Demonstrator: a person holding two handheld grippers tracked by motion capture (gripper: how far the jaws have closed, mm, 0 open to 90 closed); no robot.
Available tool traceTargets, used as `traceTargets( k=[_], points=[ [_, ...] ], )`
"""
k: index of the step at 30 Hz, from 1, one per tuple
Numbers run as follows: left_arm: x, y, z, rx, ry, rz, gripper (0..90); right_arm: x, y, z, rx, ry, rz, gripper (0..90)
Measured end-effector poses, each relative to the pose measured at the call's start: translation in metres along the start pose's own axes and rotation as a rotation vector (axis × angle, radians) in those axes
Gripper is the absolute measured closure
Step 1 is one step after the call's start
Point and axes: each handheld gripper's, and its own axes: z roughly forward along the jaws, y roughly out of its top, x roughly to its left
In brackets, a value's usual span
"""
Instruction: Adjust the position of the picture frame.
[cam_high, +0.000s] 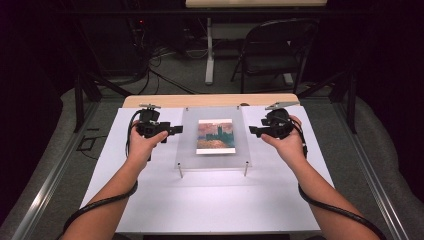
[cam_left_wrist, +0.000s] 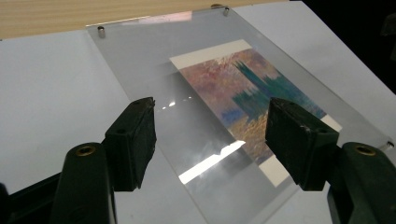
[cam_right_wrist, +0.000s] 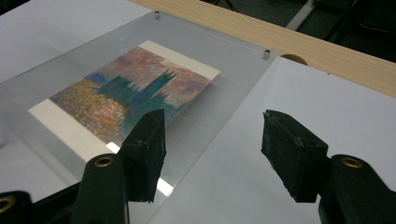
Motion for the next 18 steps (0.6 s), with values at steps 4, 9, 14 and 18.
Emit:
traceTargets(
  k=[4,9,14,18],
  points=[
    [0.001,0.009,0.014,0.01,0.011,-0.01,33.1,-0.003,0.006,0.019,0.014,0.009,0.036,39.7],
    [0.003,0.016,0.028,0.008,0.025,-0.032,33.3,-0.007,0.012,0.039,0.027,0.023,0.089,39.8],
    [0.011,0.023,0.045,0.009,0.038,-0.039,33.7,-0.005,0.019,0.063,0.047,0.037,0.109,39.8],
    [0.019,0.021,0.055,0.018,0.035,-0.073,34.5,-0.004,0.02,0.077,0.057,0.064,0.139,39.8]
  ],
)
